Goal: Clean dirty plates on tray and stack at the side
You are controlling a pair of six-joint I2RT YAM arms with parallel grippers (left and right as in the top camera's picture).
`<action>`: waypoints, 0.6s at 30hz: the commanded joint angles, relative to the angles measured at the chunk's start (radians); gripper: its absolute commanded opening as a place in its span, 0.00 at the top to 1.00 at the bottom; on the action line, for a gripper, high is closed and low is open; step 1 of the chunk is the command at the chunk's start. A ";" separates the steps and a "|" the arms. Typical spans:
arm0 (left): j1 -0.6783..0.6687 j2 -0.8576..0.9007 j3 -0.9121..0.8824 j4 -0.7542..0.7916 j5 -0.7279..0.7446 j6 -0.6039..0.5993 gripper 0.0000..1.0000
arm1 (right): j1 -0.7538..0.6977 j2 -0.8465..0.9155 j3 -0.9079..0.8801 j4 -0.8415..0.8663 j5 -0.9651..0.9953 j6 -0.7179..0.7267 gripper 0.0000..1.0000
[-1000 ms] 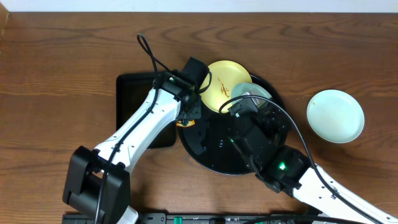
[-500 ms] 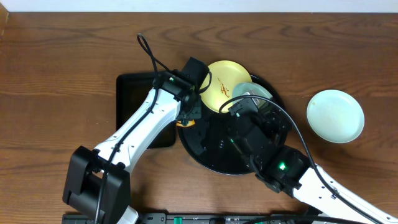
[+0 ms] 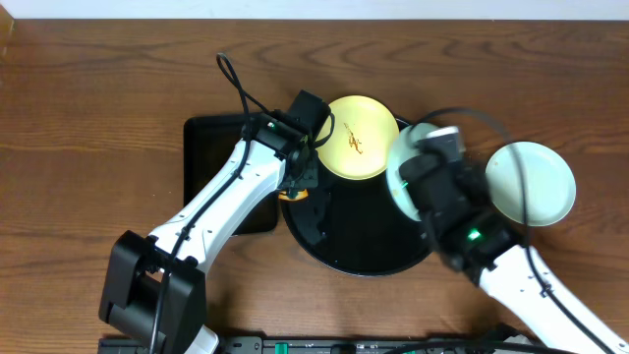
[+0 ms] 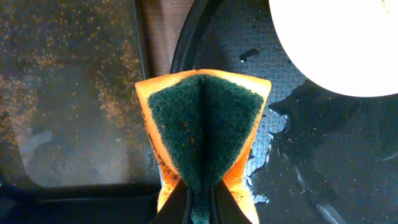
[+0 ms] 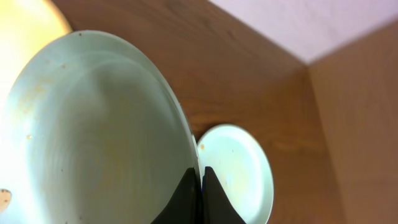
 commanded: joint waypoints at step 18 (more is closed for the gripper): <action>0.002 -0.017 0.000 -0.002 -0.005 -0.002 0.92 | -0.921 0.048 0.020 0.048 -0.438 0.290 0.99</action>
